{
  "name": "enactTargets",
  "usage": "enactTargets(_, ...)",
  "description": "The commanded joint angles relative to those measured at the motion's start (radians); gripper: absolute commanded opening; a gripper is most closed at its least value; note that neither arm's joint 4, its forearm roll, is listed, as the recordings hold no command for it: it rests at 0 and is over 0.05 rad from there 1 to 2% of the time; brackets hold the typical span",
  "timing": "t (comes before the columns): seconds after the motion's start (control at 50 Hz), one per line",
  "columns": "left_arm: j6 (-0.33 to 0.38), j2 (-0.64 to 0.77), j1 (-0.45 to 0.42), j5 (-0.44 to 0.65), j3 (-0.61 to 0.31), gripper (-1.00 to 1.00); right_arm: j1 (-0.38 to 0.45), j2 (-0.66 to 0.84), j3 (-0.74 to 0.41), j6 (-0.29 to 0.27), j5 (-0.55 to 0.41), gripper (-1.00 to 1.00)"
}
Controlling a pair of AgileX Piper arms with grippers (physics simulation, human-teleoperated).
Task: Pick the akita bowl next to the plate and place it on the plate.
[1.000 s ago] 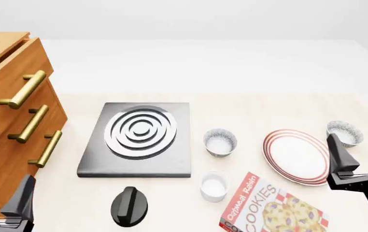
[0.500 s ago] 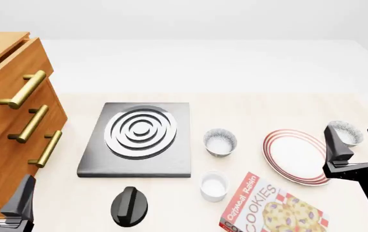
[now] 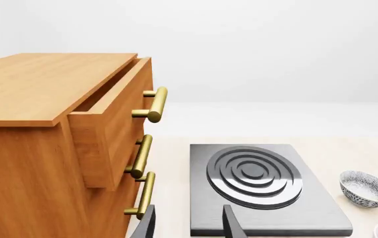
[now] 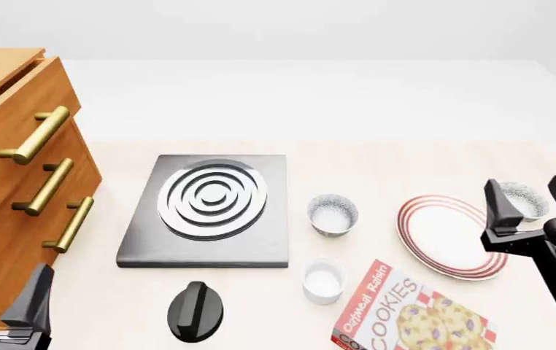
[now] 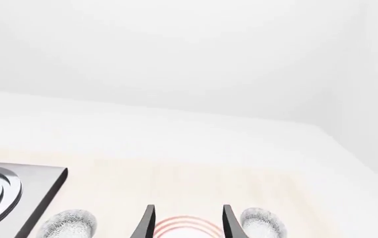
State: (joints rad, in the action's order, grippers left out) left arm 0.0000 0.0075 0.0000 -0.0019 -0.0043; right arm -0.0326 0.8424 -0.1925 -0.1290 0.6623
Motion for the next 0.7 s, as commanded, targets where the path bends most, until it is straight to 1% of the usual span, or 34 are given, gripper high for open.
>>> enactTargets(0.02, 0.0, 0.0, 0.0, 0.0, 0.0, 1.0, -0.007, 0.064, -0.018, -0.009, 0.04, 1.0)
enactTargets(0.7, 0.0, 0.0, 0.0, 0.0, 0.0, 1.0, -0.032, 0.232, -0.054, -0.027, 0.128, 1.0)
